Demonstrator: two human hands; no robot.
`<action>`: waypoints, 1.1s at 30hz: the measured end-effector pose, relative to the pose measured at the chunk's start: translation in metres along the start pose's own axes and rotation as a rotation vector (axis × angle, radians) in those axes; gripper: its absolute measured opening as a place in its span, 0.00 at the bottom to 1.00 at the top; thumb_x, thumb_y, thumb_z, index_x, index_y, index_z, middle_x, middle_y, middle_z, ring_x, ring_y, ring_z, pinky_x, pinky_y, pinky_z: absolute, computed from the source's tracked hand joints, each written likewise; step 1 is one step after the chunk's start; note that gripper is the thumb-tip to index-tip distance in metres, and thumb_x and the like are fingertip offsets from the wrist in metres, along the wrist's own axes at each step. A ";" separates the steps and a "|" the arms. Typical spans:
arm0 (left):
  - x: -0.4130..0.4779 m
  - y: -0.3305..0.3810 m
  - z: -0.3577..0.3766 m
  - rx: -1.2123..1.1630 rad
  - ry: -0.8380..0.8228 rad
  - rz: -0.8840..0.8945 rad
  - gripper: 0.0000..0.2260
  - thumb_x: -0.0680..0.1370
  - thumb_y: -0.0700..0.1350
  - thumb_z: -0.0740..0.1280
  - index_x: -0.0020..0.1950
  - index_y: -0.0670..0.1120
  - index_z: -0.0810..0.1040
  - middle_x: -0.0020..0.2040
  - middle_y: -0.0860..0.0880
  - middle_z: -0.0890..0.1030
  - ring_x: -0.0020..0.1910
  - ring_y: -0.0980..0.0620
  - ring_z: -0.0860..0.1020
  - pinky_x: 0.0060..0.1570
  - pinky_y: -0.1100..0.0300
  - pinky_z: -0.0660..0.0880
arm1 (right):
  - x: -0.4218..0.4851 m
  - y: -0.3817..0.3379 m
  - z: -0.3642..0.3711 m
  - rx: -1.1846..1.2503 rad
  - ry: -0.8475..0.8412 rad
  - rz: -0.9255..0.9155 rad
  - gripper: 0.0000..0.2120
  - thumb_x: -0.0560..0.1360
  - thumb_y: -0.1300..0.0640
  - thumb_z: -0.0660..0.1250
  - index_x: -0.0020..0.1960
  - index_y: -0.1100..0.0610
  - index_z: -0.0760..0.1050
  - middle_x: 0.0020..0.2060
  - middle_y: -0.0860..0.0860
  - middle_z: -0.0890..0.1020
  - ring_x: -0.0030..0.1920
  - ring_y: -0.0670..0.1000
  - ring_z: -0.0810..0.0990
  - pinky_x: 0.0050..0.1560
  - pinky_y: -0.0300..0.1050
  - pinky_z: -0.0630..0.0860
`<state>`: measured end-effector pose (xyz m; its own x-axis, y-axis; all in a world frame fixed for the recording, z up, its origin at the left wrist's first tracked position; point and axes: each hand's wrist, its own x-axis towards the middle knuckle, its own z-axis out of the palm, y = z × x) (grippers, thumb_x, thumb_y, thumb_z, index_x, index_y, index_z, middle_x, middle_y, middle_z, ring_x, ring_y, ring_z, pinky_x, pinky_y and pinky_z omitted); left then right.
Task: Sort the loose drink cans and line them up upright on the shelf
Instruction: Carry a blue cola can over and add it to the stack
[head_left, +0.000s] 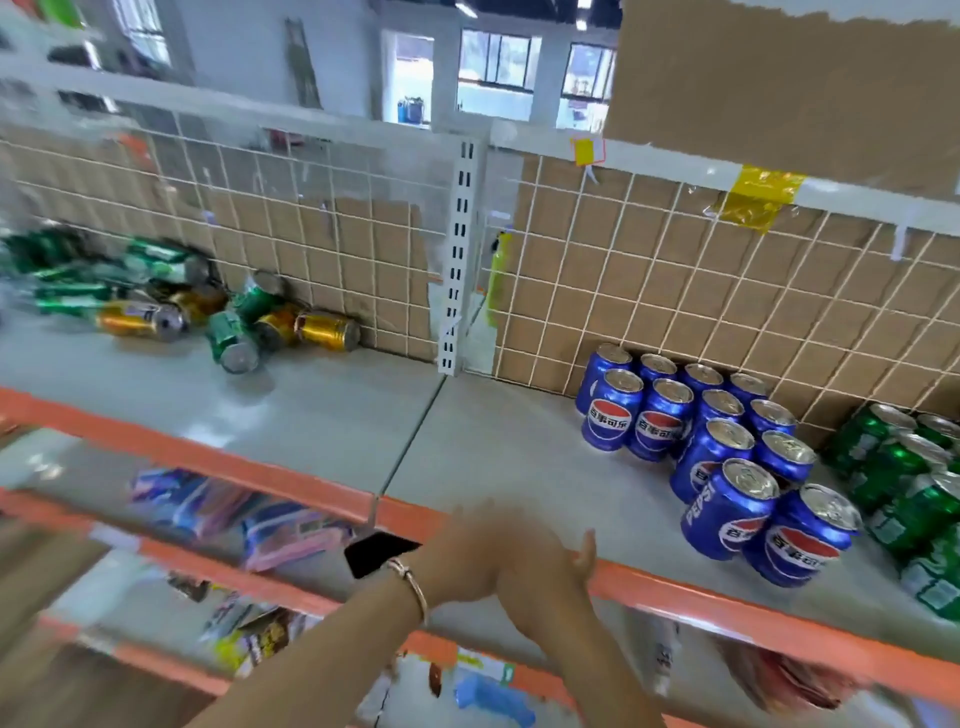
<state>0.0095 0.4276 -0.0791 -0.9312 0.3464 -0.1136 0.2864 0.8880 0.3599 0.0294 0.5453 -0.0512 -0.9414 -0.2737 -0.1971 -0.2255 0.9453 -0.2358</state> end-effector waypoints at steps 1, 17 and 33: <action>-0.012 -0.008 -0.004 0.024 0.032 -0.008 0.27 0.78 0.42 0.60 0.76 0.44 0.54 0.74 0.46 0.61 0.75 0.47 0.56 0.73 0.44 0.53 | 0.000 -0.011 0.003 -0.009 -0.019 -0.023 0.29 0.75 0.49 0.44 0.75 0.52 0.59 0.72 0.45 0.65 0.74 0.44 0.58 0.70 0.67 0.36; -0.133 -0.189 -0.051 -0.088 0.383 -0.336 0.28 0.74 0.41 0.65 0.73 0.41 0.62 0.71 0.43 0.66 0.71 0.44 0.63 0.71 0.46 0.60 | 0.061 -0.224 0.033 -0.022 -0.099 -0.387 0.22 0.76 0.52 0.52 0.70 0.49 0.64 0.68 0.44 0.68 0.72 0.45 0.61 0.73 0.64 0.37; -0.191 -0.417 -0.147 -0.059 0.538 -0.389 0.23 0.64 0.39 0.62 0.59 0.38 0.77 0.52 0.42 0.82 0.51 0.44 0.80 0.57 0.65 0.64 | 0.186 -0.456 0.073 0.054 -0.056 -0.409 0.19 0.79 0.53 0.53 0.69 0.46 0.65 0.77 0.48 0.52 0.76 0.49 0.49 0.73 0.60 0.38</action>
<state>0.0349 -0.0530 -0.0715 -0.9512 -0.2089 0.2270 -0.0920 0.8945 0.4375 -0.0245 0.0506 -0.0498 -0.7618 -0.6350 -0.1280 -0.5628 0.7467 -0.3546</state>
